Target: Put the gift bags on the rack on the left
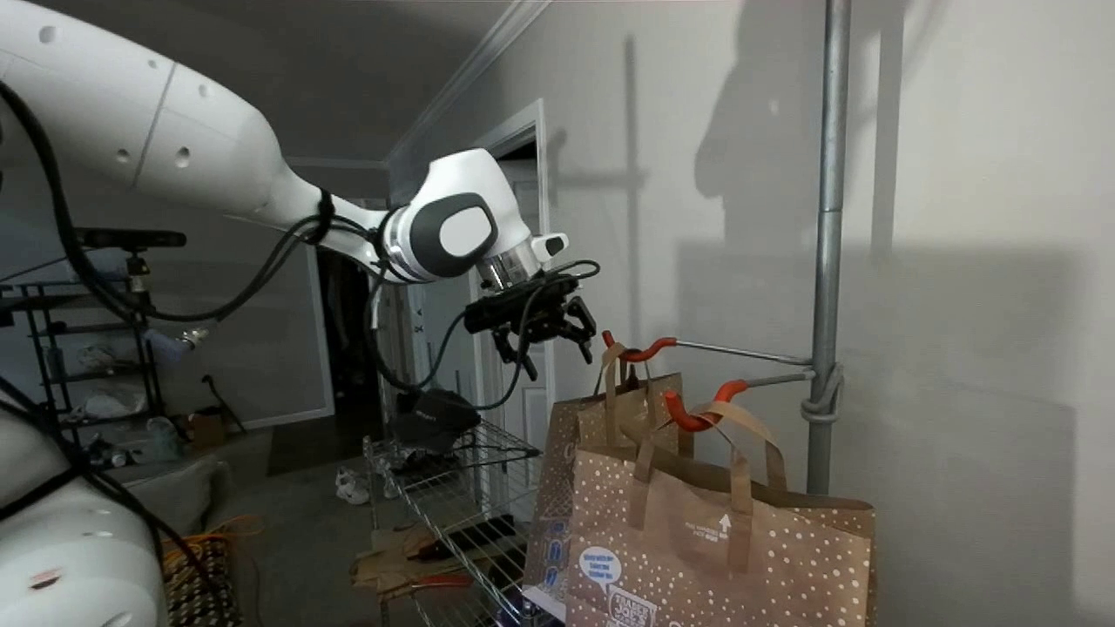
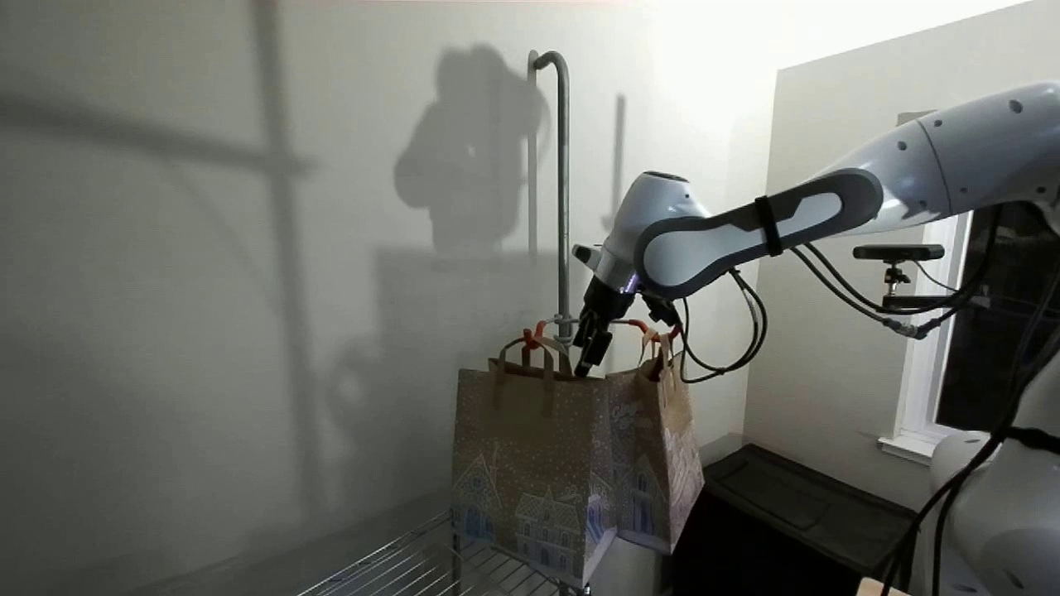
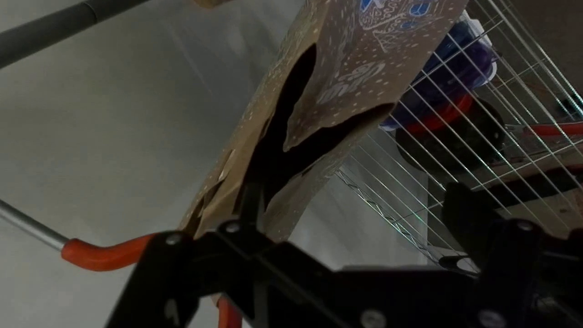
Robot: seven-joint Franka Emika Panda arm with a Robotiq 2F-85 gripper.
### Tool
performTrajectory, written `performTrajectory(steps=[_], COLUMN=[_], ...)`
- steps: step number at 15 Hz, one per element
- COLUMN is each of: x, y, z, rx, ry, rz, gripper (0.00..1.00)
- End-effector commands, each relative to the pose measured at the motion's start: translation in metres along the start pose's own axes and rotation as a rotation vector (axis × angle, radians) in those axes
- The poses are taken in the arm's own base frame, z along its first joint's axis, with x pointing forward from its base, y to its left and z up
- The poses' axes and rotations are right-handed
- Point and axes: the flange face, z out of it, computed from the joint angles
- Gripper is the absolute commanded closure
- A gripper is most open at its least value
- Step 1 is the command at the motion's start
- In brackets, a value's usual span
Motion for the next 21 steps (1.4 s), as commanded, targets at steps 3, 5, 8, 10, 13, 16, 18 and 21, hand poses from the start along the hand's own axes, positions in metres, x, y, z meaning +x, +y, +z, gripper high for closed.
performTrajectory(steps=[3,5,8,10,13,16,18,21], x=[-0.005,-0.002,-0.001,-0.003,-0.004,-0.003,-0.002,-0.005], y=[0.012,0.013,0.02,0.024,0.031,0.034,0.035,0.035], z=[0.022,0.026,0.037,0.046,0.052,0.053,0.053,0.047], rx=[0.001,0.004,-0.016,-0.023,-0.028,-0.036,-0.043,-0.067], ry=[0.038,0.084,0.108,0.111,0.152,0.188,0.207,0.179], rz=[0.099,0.151,0.215,0.262,0.349,0.401,0.416,0.385], gripper=[0.0,0.0,0.0,0.0,0.0,0.0,0.0,0.0])
